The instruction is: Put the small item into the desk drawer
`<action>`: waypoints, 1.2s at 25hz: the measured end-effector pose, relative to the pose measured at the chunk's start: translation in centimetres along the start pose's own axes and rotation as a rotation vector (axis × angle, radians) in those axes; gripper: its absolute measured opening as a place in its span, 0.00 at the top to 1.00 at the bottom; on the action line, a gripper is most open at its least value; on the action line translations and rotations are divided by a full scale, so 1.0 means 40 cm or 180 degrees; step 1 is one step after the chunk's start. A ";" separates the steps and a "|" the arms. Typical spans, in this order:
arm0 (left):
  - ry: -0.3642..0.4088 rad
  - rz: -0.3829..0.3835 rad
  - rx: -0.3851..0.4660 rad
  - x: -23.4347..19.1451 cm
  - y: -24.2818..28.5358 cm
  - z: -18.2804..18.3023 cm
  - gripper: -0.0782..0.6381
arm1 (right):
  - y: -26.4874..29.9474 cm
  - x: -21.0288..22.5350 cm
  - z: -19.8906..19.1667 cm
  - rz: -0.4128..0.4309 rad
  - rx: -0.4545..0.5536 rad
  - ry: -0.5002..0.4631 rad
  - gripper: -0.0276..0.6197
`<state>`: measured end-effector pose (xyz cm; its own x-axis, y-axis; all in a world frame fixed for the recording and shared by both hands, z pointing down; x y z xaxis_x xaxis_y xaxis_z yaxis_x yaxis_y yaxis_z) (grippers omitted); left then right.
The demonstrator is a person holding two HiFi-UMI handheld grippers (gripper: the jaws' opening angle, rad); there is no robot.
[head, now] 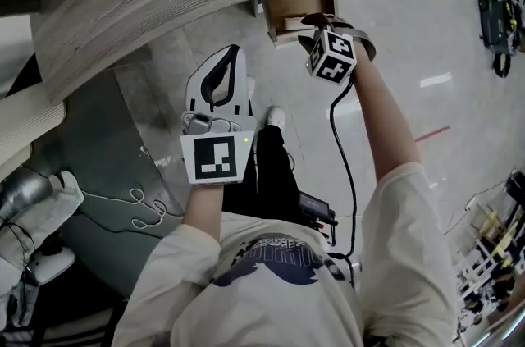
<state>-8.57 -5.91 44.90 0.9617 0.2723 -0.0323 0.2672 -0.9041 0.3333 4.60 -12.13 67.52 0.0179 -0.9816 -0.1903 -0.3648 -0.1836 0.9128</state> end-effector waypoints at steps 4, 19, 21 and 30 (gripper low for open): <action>-0.0004 -0.0009 0.0059 0.033 -0.030 0.031 0.88 | -0.100 -0.008 0.019 -0.0255 0.0203 0.0155 0.74; 0.0085 0.0032 0.0424 0.128 -0.164 0.285 0.88 | -0.697 -0.046 0.191 -0.1581 0.1389 0.0907 0.75; 0.0133 0.0015 0.0491 0.139 -0.182 0.316 0.88 | -0.769 -0.046 0.205 -0.1741 0.1556 0.1100 0.76; 0.0192 -0.0029 0.0846 0.155 -0.252 0.438 0.88 | -1.067 -0.017 0.244 -0.2462 0.2636 0.2153 0.79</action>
<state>-4.21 -0.88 24.84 0.9559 0.2928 0.0247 0.2903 -0.9541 0.0738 11.08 -3.11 25.17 0.8481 -0.5157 -0.1219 -0.5039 -0.8560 0.1150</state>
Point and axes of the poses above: the fingertips, and each gripper's own axes: y forward along the fingers, x to its right, z out of its top, the point moved 2 cm from there along -y, backward along the fingers, and after that the axes turned 1 degree about -y, right-handed, at the moved point
